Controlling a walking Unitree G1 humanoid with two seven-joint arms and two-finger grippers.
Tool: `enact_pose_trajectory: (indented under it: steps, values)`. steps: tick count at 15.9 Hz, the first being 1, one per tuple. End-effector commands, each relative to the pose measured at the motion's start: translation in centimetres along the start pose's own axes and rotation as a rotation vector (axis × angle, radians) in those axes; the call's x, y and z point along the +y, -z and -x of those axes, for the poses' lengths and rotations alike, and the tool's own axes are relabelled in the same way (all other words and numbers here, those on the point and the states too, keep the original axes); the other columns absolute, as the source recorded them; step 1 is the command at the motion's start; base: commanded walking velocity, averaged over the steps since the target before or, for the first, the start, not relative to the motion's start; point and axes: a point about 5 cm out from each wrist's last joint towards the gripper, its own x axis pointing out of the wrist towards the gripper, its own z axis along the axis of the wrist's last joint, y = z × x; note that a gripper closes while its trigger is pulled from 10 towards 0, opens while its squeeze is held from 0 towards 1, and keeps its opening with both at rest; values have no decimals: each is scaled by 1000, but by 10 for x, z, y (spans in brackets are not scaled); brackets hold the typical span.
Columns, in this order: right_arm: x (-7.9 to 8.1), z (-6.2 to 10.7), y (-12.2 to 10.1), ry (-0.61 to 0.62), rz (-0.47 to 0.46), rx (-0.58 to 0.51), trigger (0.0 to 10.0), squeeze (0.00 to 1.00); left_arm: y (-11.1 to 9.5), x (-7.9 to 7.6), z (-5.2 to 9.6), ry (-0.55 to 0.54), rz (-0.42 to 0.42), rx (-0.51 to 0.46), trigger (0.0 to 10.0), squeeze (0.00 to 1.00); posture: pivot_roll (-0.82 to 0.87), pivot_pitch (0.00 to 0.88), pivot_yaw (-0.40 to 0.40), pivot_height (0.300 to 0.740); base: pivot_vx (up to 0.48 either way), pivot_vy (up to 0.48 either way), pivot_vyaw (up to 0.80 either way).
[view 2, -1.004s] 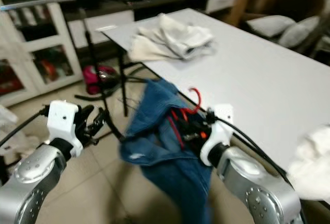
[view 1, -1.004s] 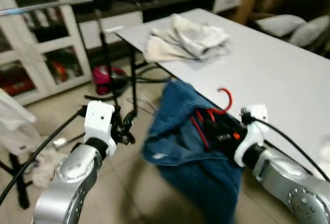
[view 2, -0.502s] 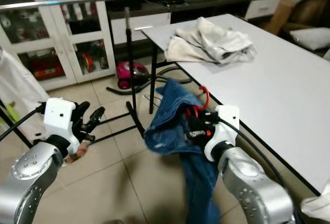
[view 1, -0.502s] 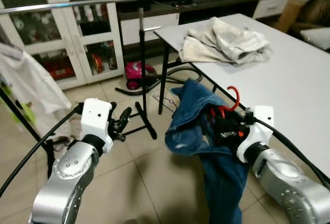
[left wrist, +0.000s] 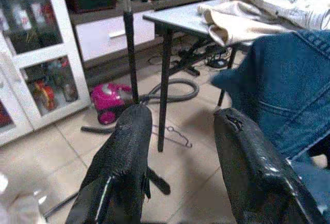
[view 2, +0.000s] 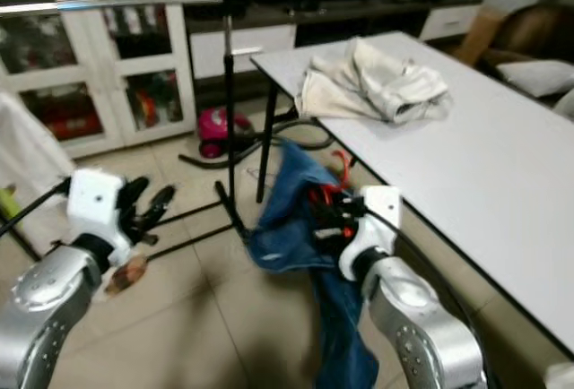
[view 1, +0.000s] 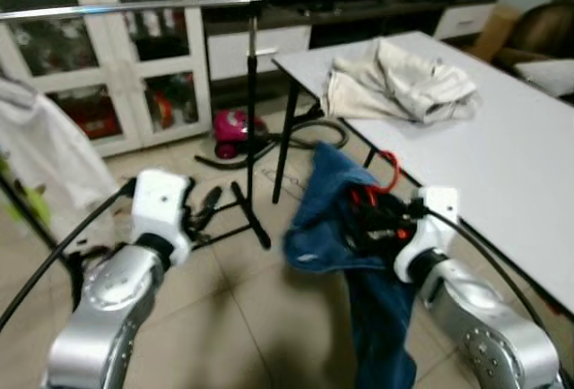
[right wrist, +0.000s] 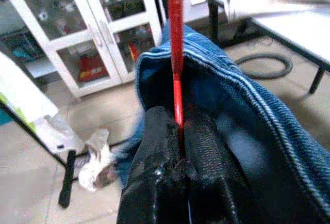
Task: Hang hanger
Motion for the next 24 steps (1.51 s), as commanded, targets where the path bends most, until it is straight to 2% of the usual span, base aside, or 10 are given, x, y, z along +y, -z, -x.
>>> enact_pose_trajectory:
  steps: [1,3,9,18,24]
  values:
    - [-6,1,-10,29,2,-38,10000,0,-4,-7,-2,23,5,-19,10000,0,76,0,-25,740,394,0,0]
    - [-4,0,-9,1,-18,-24,10000,0,-4,-7,-1,21,12,-17,10000,0,75,0,-27,740,392,0,0]
    - [-2,-5,-15,-13,96,-69,10000,0,-2,-5,0,1,35,-16,10000,0,79,0,-38,740,391,0,0]
    - [0,-15,-17,-39,86,-66,10000,0,1,-1,3,-40,58,-1,10000,0,96,0,-70,740,383,0,0]
    - [-2,-17,-18,-4,79,-78,10000,0,-1,-1,0,-27,44,1,10000,0,95,0,-59,740,381,0,601]
